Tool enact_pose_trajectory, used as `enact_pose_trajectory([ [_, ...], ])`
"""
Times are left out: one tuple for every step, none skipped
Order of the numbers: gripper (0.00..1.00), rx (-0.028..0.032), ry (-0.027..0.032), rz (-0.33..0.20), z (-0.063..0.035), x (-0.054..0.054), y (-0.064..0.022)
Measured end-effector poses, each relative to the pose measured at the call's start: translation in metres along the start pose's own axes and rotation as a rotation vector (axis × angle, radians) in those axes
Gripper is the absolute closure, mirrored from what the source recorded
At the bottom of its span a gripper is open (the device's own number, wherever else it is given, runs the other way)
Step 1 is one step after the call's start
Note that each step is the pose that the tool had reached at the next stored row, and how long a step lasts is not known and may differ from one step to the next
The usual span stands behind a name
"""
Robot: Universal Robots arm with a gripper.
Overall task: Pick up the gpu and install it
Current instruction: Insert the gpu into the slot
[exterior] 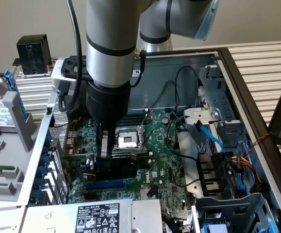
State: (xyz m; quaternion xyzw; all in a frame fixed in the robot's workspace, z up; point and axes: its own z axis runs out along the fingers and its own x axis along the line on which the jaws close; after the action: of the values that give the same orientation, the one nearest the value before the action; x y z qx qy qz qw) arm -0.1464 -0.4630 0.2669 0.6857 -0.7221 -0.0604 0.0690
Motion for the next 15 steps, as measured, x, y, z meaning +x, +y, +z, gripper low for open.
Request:
enact_pose_trajectory([
  [0.73,0.0033,0.0018,-0.008,0.0001,-0.0001,0.0000],
  [0.73,0.0051,0.0045,-0.025,0.0001,-0.0001,0.0000],
  [0.73,0.0060,0.0070,-0.037,0.0001,-0.0001,0.0000],
  [0.73,0.0059,0.0074,-0.038,0.0000,-0.0001,0.0001],
  [0.73,0.0058,0.0076,-0.038,-0.0001,-0.0001,0.0001],
  [0.73,0.0059,0.0077,-0.038,-0.0001,-0.0001,0.0001],
  [0.73,0.0059,0.0076,-0.038,-0.0001,-0.0004,0.0001],
  [0.73,0.0059,0.0076,-0.038,0.0000,-0.0007,0.0002],
  [0.73,0.0059,0.0075,-0.038,0.0000,-0.0014,0.0003],
  [0.73,0.0059,0.0073,-0.038,0.0000,-0.0018,0.0003],
  [0.73,0.0059,0.0075,-0.038,0.0000,-0.0024,0.0003],
  [0.73,0.0059,0.0074,-0.037,0.0000,-0.0036,0.0004],
  [0.73,0.0059,0.0074,-0.038,0.0000,-0.0043,0.0005],
  [0.73,0.0059,0.0073,-0.037,0.0001,-0.0045,0.0008],
  [0.73,0.0059,0.0073,-0.037,0.0001,-0.0047,0.0011],
])
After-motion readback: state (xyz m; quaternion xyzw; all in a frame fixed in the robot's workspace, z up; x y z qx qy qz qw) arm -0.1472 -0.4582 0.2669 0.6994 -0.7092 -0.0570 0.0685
